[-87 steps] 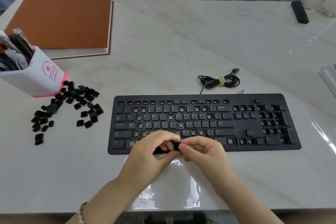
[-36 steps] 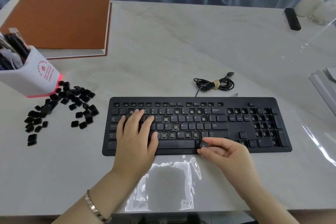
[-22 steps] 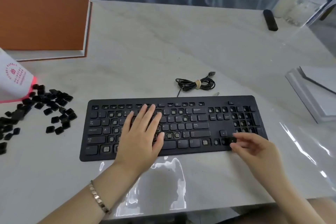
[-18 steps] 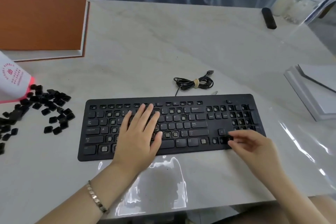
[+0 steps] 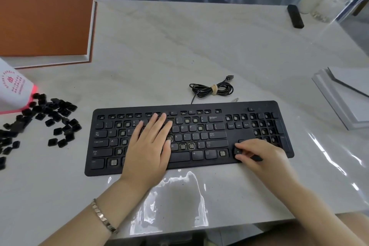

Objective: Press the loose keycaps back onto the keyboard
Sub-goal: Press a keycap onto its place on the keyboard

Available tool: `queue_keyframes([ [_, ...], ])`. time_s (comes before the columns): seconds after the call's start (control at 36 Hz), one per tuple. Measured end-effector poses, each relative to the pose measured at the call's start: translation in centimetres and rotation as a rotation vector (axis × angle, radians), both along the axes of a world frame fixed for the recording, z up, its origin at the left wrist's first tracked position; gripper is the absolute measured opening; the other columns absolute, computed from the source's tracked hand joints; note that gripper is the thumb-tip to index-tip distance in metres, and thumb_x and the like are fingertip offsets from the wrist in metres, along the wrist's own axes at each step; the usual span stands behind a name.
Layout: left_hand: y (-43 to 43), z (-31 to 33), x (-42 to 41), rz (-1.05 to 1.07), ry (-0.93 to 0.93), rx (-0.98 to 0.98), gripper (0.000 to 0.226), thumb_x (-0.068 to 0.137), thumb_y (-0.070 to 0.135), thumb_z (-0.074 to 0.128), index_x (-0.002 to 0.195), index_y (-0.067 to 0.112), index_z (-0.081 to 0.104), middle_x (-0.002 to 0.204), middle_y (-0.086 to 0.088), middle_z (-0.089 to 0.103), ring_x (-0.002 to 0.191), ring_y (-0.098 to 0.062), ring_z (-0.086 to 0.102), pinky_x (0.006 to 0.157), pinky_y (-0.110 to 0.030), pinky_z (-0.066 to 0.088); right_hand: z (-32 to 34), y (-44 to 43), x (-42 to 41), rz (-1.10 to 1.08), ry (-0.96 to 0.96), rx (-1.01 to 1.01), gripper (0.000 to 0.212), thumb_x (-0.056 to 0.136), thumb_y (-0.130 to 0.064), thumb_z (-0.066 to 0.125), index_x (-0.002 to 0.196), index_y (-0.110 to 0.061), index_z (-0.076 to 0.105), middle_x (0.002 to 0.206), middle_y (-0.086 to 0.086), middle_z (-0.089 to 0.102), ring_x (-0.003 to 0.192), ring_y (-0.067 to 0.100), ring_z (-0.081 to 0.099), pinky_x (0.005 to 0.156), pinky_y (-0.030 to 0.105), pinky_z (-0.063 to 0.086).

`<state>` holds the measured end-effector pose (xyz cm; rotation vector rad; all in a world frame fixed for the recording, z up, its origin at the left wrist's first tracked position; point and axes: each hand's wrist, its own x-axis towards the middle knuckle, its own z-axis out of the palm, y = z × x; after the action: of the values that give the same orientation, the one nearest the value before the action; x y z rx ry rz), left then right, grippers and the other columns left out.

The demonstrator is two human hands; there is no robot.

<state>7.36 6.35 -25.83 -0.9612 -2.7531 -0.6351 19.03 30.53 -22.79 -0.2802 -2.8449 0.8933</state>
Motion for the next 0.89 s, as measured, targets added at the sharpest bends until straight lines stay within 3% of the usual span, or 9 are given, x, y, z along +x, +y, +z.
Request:
queue_keyframes([
  [0.08, -0.5, 0.0, -0.3, 0.002, -0.027, 0.036, 0.045, 0.093, 0.019, 0.033, 0.127, 0.002, 0.057, 0.137, -0.012, 0.052, 0.132, -0.019, 0.036, 0.111, -0.037, 0.024, -0.8, 0.4, 0.1, 0.035, 0.010, 0.016, 0.026, 0.068, 0.004, 0.077, 0.091, -0.007, 0.074, 0.089, -0.010, 0.058, 0.090, -0.017, 0.049, 0.080, -0.001, 0.036],
  [0.19, -1.5, -0.2, -0.2, 0.022, 0.001, 0.011, 0.044, 0.093, 0.019, 0.034, 0.127, 0.003, 0.057, 0.138, -0.012, 0.051, 0.133, -0.021, 0.037, 0.109, -0.042, 0.026, -1.4, 0.6, 0.0, 0.048, 0.032, 0.015, 0.023, 0.073, 0.004, 0.073, 0.093, -0.005, 0.072, 0.093, -0.011, 0.055, 0.093, -0.009, 0.049, 0.083, 0.005, 0.038],
  [0.42, -1.9, -0.2, -0.1, 0.085, 0.037, -0.025, 0.045, 0.091, 0.020, 0.035, 0.128, 0.007, 0.057, 0.138, -0.013, 0.051, 0.132, -0.026, 0.040, 0.108, -0.047, 0.027, -1.5, 0.4, -0.1, 0.041, 0.051, -0.072, 0.019, 0.075, -0.011, 0.064, 0.092, -0.006, 0.072, 0.097, -0.013, 0.051, 0.087, -0.008, 0.048, 0.077, 0.003, 0.036],
  [0.58, -1.8, -0.2, 0.0, 0.084, 0.033, -0.028, 0.045, 0.092, 0.020, 0.034, 0.128, 0.007, 0.057, 0.138, -0.012, 0.051, 0.132, -0.026, 0.041, 0.108, -0.047, 0.027, -1.7, 0.6, -0.4, 0.055, 0.036, -0.089, 0.022, 0.075, -0.012, 0.063, 0.093, -0.008, 0.073, 0.098, -0.015, 0.050, 0.088, -0.011, 0.046, 0.079, 0.000, 0.033],
  [0.75, -1.8, -0.1, 0.0, 0.085, 0.034, -0.031, 0.045, 0.091, 0.020, 0.034, 0.127, 0.007, 0.058, 0.138, -0.013, 0.052, 0.131, -0.026, 0.040, 0.108, -0.047, 0.026, -2.2, 0.8, -0.3, 0.021, 0.082, -0.110, 0.027, 0.071, 0.005, 0.073, 0.093, -0.011, 0.074, 0.095, -0.012, 0.053, 0.084, -0.006, 0.048, 0.079, 0.003, 0.035],
  [0.89, -1.8, -0.1, 0.0, 0.090, 0.042, -0.029, 0.045, 0.091, 0.020, 0.034, 0.127, 0.007, 0.058, 0.137, -0.013, 0.052, 0.131, -0.026, 0.041, 0.108, -0.046, 0.026, -2.4, 0.8, -0.2, 0.035, 0.117, -0.111, 0.024, 0.073, -0.014, 0.066, 0.095, -0.013, 0.074, 0.101, -0.026, 0.049, 0.083, -0.006, 0.047, 0.080, 0.005, 0.036],
])
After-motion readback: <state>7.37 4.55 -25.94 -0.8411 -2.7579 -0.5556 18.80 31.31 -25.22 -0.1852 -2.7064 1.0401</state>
